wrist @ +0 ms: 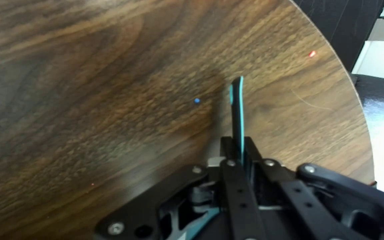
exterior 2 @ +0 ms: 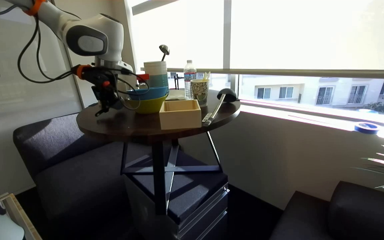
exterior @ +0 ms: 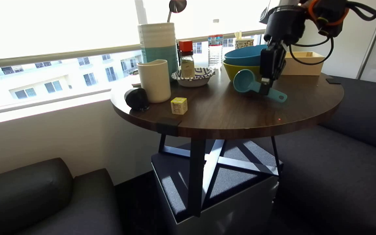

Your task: Place the measuring cup upside down on the table.

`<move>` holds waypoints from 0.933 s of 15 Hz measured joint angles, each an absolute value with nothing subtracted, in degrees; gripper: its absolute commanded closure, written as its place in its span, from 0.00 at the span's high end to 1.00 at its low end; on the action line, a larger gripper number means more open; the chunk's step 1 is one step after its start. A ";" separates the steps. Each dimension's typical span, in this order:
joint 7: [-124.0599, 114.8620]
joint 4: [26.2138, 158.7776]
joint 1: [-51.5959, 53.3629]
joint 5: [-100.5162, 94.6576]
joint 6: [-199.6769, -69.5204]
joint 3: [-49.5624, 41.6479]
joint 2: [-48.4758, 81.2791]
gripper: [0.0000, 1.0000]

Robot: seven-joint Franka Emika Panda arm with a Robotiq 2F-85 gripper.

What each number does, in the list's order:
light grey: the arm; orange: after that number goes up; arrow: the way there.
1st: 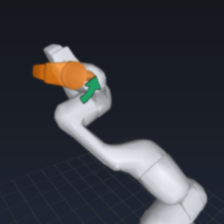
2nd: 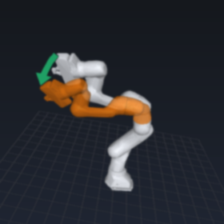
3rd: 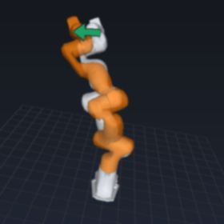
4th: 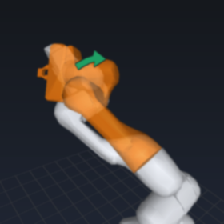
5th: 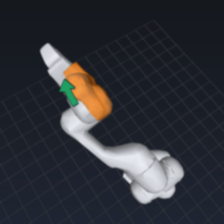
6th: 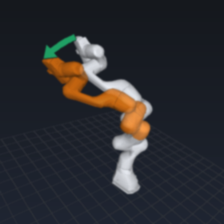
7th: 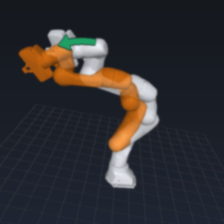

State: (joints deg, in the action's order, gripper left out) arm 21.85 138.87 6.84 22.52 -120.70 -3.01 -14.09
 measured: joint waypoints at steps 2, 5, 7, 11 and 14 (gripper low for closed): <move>21.59 139.12 6.94 21.59 -120.71 -1.72 -15.29 0.02; 18.97 140.04 7.10 16.10 -121.03 1.70 -18.11 0.02; 15.78 141.08 7.17 10.77 -121.37 4.31 -20.20 0.02; 9.35 143.45 7.20 0.10 -121.59 8.61 -23.02 0.02; 5.71 145.27 7.22 -6.65 -121.97 10.86 -23.52 0.02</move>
